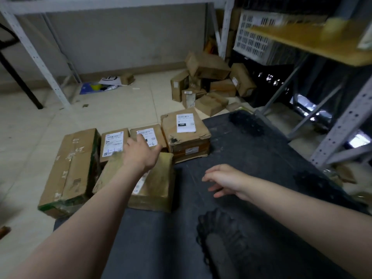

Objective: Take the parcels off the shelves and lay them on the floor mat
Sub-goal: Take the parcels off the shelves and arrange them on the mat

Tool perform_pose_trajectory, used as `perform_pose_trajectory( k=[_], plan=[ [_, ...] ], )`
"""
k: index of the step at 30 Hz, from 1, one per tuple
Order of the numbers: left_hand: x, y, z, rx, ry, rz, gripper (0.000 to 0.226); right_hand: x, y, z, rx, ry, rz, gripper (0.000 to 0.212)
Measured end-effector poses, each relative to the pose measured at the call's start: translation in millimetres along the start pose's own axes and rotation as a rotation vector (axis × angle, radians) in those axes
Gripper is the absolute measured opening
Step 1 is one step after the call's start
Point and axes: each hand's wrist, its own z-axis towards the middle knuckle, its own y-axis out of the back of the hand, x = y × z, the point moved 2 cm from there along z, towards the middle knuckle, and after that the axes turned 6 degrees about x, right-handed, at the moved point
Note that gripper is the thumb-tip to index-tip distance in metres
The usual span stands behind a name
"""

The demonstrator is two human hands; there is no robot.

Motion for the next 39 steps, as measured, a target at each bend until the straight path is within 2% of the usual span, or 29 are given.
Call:
perform_pose_trajectory(
  k=[7,13,15,18,22,27,30,35,37,39],
  plan=[
    [-167,34,-46,-0.067,-0.518,0.033,0.072,28,118,-60,-0.313,0.231,0.195,0.008],
    [-311,77,-112,-0.087,-0.877,0.120,0.070,57,224,-129,-0.689,0.458,0.351,0.013],
    [-358,90,-135,-0.079,-0.973,0.077,0.070,64,259,-164,-0.861,0.565,0.304,0.015],
    [-420,102,-173,-0.084,-1.091,-0.031,0.071,67,305,-231,-1.160,0.696,0.103,0.019],
    [-484,107,-218,-0.078,-1.193,-0.115,0.072,61,351,-310,-1.386,0.787,-0.078,0.025],
    [-542,107,-262,-0.037,-1.282,-0.173,0.069,43,406,-381,-1.587,0.703,-0.294,0.029],
    [-569,107,-284,-0.015,-1.319,-0.220,0.068,32,451,-410,-1.685,0.533,-0.358,0.036],
    [-598,111,-304,-0.014,-1.384,-0.246,0.068,16,525,-438,-1.801,0.244,-0.223,0.062],
    [-605,115,-305,-0.029,-1.401,-0.249,0.068,14,547,-442,-1.847,0.179,-0.284,0.070],
    [-613,121,-302,-0.042,-1.410,-0.251,0.066,18,565,-446,-1.875,0.122,-0.446,0.080]
  ],
)
